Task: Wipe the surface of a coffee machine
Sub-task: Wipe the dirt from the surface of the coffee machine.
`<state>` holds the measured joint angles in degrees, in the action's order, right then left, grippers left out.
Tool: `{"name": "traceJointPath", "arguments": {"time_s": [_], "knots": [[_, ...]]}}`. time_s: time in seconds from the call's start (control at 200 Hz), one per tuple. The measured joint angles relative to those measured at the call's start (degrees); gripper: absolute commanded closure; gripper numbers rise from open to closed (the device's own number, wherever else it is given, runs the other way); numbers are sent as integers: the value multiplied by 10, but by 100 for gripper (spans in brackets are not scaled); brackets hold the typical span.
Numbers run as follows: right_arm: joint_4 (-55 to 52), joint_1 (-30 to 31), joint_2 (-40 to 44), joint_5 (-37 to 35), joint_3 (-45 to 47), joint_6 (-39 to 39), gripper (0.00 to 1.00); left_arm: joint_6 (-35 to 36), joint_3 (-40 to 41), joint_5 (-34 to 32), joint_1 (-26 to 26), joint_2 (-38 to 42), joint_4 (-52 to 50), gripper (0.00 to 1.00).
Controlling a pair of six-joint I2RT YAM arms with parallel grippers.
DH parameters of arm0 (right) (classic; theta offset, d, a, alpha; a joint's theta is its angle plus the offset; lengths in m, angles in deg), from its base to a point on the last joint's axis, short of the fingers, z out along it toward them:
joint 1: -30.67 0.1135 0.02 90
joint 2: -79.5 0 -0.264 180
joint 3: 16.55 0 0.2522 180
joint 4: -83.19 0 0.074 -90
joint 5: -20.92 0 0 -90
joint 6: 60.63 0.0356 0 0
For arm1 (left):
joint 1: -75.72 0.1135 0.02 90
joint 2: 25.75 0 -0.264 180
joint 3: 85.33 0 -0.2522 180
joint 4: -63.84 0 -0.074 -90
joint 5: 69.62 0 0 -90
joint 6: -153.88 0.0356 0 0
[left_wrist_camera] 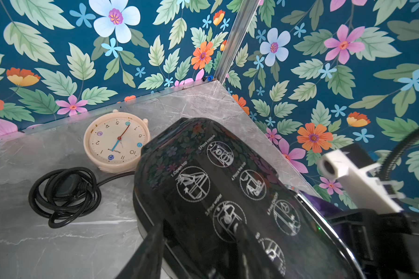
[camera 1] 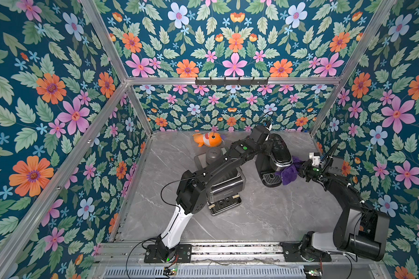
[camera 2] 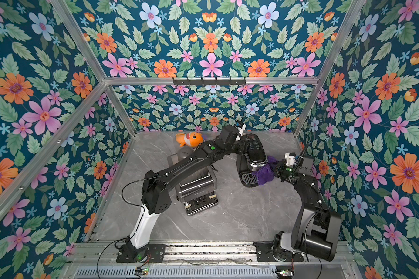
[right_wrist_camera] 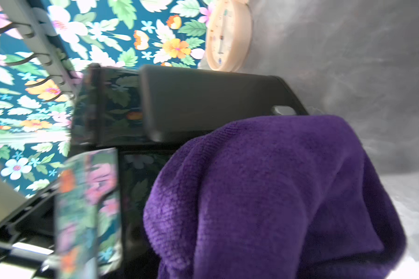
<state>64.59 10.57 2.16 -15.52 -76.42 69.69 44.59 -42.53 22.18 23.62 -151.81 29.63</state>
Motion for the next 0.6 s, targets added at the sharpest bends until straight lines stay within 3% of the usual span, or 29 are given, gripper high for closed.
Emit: {"name": "traceJointPath", "arguments": {"time_s": [0.39,0.6], "knots": [[8,0,4,0,54,13,100,-2,26,15,0,17,12,51],[-18,0,61,-8,50,12,100,-2,27,23,0,22,-2,51]]}}
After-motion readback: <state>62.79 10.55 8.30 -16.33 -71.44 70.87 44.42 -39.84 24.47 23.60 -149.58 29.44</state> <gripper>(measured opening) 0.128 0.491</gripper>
